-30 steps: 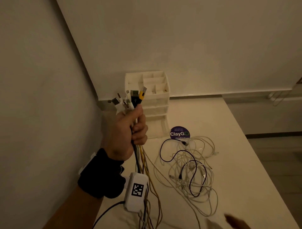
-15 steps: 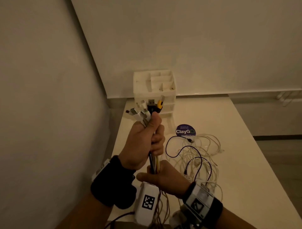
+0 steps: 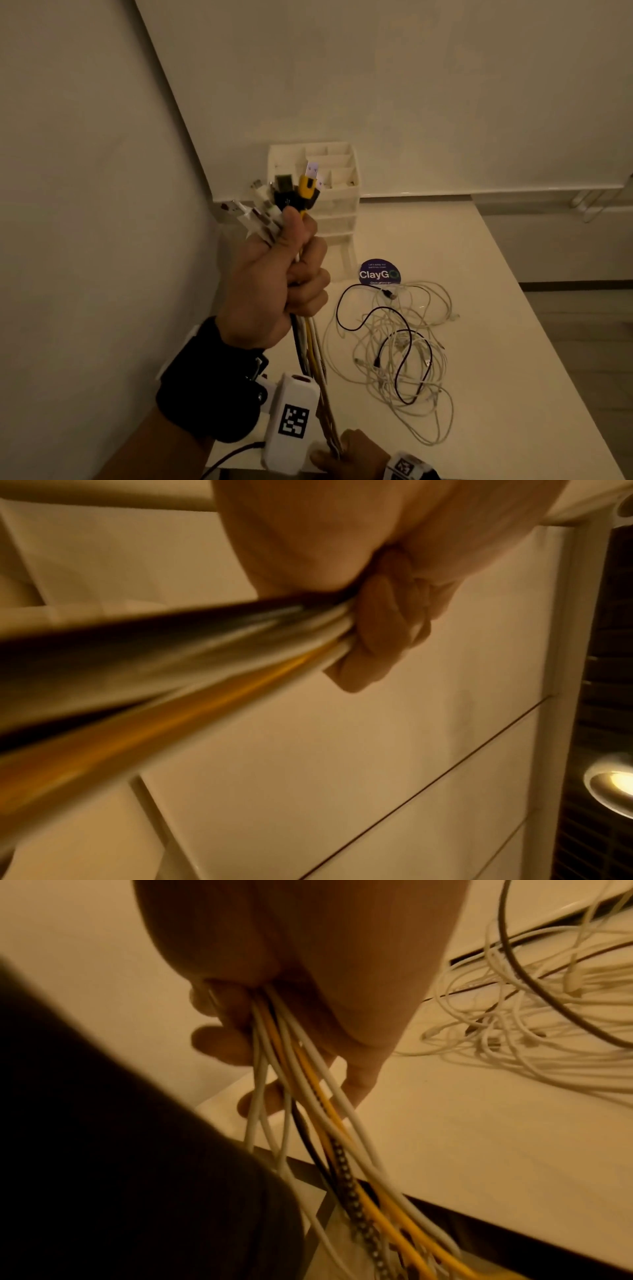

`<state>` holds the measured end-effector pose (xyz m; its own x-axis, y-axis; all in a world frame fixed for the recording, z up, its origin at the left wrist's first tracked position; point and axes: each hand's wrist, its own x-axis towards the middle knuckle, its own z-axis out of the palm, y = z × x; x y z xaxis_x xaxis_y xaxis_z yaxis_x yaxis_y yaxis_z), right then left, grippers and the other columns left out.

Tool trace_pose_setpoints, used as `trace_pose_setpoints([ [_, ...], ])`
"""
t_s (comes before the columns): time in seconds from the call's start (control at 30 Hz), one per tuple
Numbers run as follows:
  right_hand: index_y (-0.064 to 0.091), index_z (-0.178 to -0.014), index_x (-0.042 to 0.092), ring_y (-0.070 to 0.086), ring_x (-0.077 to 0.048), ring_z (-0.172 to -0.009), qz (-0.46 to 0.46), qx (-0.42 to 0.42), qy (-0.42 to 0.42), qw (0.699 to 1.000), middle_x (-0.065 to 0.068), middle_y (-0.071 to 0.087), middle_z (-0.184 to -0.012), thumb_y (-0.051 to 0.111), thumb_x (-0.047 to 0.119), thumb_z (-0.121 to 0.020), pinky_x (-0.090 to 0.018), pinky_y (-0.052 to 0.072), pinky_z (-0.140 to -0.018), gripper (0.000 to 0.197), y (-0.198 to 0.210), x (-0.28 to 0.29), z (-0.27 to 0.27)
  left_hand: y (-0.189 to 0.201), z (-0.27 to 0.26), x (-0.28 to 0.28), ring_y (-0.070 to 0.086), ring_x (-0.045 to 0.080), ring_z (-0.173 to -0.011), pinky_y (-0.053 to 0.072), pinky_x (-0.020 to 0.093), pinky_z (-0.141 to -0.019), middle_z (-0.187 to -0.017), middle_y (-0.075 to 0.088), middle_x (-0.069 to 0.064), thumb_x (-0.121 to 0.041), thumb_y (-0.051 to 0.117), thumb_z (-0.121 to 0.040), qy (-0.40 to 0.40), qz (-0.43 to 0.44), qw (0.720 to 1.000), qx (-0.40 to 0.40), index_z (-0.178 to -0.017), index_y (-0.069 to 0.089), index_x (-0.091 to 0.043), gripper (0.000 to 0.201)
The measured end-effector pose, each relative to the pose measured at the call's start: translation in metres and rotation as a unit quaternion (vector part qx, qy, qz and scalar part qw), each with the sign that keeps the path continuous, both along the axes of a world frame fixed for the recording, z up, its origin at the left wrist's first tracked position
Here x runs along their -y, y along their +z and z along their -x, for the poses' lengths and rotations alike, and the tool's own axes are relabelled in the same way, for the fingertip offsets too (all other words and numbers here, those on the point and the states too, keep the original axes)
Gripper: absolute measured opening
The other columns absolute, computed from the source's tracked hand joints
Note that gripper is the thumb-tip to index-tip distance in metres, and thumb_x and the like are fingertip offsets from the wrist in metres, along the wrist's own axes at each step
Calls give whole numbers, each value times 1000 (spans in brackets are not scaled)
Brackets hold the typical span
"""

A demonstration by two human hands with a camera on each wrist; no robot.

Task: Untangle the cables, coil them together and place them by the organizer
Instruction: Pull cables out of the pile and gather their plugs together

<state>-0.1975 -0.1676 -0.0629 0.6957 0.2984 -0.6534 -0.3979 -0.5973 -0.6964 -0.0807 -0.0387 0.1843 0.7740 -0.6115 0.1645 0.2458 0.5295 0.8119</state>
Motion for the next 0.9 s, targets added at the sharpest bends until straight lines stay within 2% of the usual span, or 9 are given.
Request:
trace_pose_setpoints([
  [0.07,72,-82,38,45,-1,-55,14,10,-6,1000,5,47,-56,61,87,-52,-23,35,-62,58,-2,6,0,-5,-4,1,18,3,-34,15,14,-37,-47,32,-9,-55,69,-76,16,-7,1000,-12,-73,35,-19,50],
  [0.17,58,-47,38,48,3,-57,37,5,17,999,7,51,-55,60,85,-51,-15,36,-58,47,8,18,-8,-5,-13,-2,15,5,-34,17,11,-38,-47,33,-9,-54,69,-76,24,5,999,-25,-73,36,-19,49],
  [0.23,69,-74,39,61,-3,-83,45,29,76,996,7,67,-82,66,65,-74,-15,43,-75,26,18,28,-10,-4,-18,-3,15,5,-35,18,12,-38,-47,33,-9,-52,69,-78,22,10,999,-28,-74,37,-18,47],
  [0.33,53,-133,17,57,-21,-114,42,50,144,987,-6,59,-131,58,33,-93,-28,43,-102,44,26,59,-18,-7,-24,-3,16,6,-35,18,12,-38,-47,34,-9,-51,69,-78,23,16,999,-37,-75,40,-17,45],
  [0.47,56,-128,25,65,-14,-99,82,69,230,967,4,65,-122,65,31,-90,-19,47,-84,40,73,102,-59,-15,-30,1,16,6,-35,17,14,-37,-47,36,-8,-50,70,-78,26,18,998,-50,-74,41,-16,45],
  [0.57,66,-111,20,61,-5,-83,137,206,165,955,4,70,-104,57,31,-94,-14,45,-76,22,100,105,-118,-19,-36,4,15,6,-35,17,13,-38,-47,35,-8,-50,71,-78,37,12,997,-62,-74,38,-16,47],
  [0.63,68,-103,14,64,-13,-86,159,263,85,948,-1,71,-98,57,28,-94,-20,48,-77,20,93,95,-163,-21,-41,5,15,6,-35,18,13,-38,-47,35,-8,-50,72,-78,46,11,996,-72,-74,37,-16,48],
  [0.77,66,-101,9,65,-28,-97,235,186,-53,953,-10,68,-105,56,26,-92,-32,52,-82,22,27,78,-243,-28,-48,7,17,4,-35,19,12,-38,-47,35,-8,-50,73,-77,68,3,993,-92,-74,38,-16,49],
  [0.9,55,-110,17,61,-34,-103,312,134,-66,938,-12,60,-117,50,22,-87,-41,52,-88,23,-26,83,-267,-35,-54,5,27,1,-33,19,13,-37,-47,34,-7,-49,76,-74,91,-2,990,-111,-71,39,-16,49],
])
